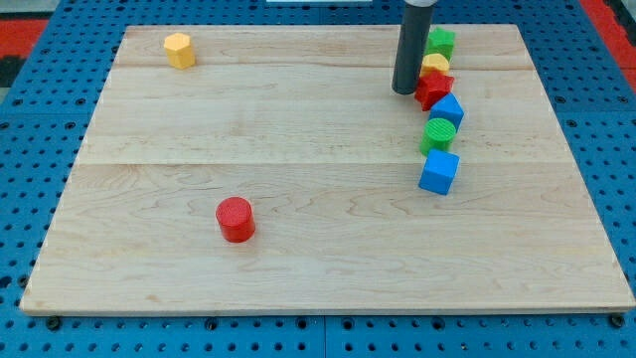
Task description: Slide red circle closer to blue cube
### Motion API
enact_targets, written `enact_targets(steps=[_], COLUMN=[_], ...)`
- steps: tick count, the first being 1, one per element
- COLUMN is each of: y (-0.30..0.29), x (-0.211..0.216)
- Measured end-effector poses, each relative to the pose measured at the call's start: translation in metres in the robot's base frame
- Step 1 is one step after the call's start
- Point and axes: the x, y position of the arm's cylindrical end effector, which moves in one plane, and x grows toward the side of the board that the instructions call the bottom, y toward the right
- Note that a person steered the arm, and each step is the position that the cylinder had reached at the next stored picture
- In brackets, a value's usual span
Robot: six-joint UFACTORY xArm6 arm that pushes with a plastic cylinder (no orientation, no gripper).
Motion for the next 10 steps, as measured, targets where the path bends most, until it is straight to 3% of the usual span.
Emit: enact_targets(steps=[2, 3, 5, 6, 7, 8, 9, 10], y=[0.026, 0.003, -0.235, -0.242, -0.220, -0.256, -0.293, -0.218], x=[-0.006, -0.006, 0.024, 0.160, 0.198, 0.198, 0.246, 0.232])
